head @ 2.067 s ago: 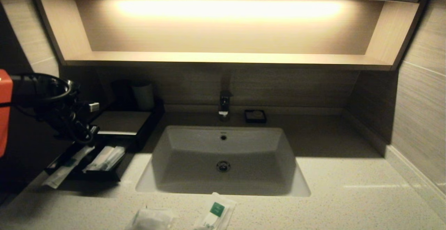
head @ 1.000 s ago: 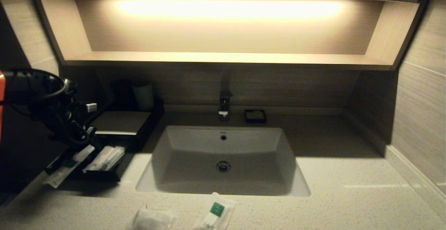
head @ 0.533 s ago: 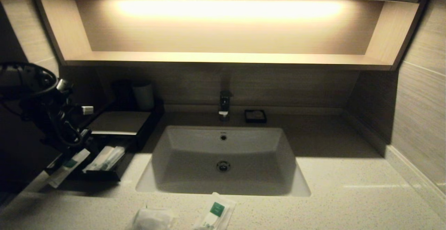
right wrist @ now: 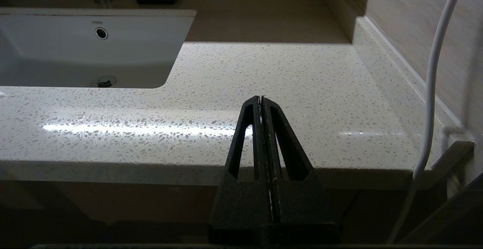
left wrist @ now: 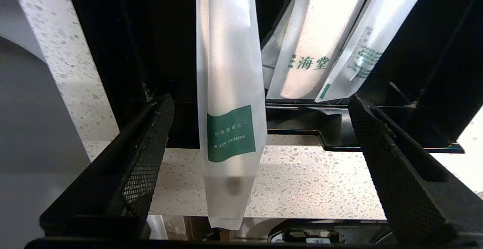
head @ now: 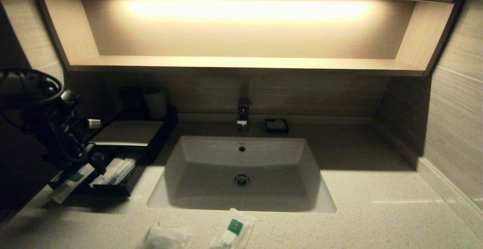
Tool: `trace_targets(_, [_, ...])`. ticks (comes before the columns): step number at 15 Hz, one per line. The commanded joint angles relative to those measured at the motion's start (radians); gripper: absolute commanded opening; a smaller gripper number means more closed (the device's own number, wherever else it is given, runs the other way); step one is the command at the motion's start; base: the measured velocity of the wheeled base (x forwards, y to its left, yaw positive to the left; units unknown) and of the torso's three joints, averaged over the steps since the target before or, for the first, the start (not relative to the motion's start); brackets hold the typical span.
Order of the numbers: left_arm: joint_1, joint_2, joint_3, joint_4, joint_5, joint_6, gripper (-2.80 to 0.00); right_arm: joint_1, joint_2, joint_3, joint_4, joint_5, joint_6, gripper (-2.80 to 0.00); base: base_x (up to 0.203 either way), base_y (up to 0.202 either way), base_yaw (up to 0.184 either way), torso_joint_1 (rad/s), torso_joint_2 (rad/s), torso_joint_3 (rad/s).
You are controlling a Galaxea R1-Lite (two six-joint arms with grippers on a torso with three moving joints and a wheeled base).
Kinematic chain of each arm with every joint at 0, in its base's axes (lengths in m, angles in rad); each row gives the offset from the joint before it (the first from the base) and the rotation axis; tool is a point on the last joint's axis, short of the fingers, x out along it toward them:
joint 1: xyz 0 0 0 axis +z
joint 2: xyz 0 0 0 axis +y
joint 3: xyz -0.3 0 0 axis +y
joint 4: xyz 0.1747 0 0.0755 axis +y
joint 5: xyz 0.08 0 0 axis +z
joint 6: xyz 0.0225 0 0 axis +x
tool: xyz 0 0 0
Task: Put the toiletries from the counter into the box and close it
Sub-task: Place the bathroom toiletry into the drawer
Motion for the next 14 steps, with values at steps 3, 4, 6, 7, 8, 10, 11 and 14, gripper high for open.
trace_targets(3, [0.005,0.021,-0.001,0.017,0.001,0.001,0.00,0.000,0.000,0.002,0.000,0.001,0.000,-2.80,0.000,0.000,0.000,0.000,0.00,0.000])
trace_targets(4, [0.005,0.022,-0.001,0.017,0.001,0.003,0.00,0.000,0.000,0.002,0.000,0.001,0.000,-2.80,0.000,0.000,0.000,0.000,0.00,0.000])
trace_targets(6, [0.005,0.026,-0.003,0.017,0.014,0.003,0.00,0.000,0.000,0.002,0.000,0.001,0.000,-2.80,0.000,0.000,0.000,0.000,0.00,0.000])
trace_targets(7, [0.005,0.026,-0.003,0.017,0.019,0.003,0.00,0.000,0.000,0.002,0.000,0.001,0.000,-2.80,0.000,0.000,0.000,0.000,0.00,0.000])
trace_targets(8, [0.006,0.027,-0.001,0.017,0.020,0.001,0.00,0.000,0.000,0.002,0.000,0.001,0.000,-2.80,0.000,0.000,0.000,0.000,0.00,0.000])
trace_targets(10, [0.006,0.030,-0.001,0.017,0.019,0.000,-2.80,0.000,0.000,0.002,0.000,0.001,0.000,-2.80,0.000,0.000,0.000,0.000,0.00,0.000])
trace_targets(11, [0.006,0.030,-0.002,0.017,0.020,0.000,-2.80,0.000,0.000,0.002,0.000,0.001,0.000,-2.80,0.000,0.000,0.000,0.000,0.00,0.000])
trace_targets(14, [0.006,0.027,-0.001,0.018,0.019,0.001,-2.80,0.000,0.000,0.000,0.000,0.001,0.000,-2.80,0.000,0.000,0.000,0.000,0.00,0.000])
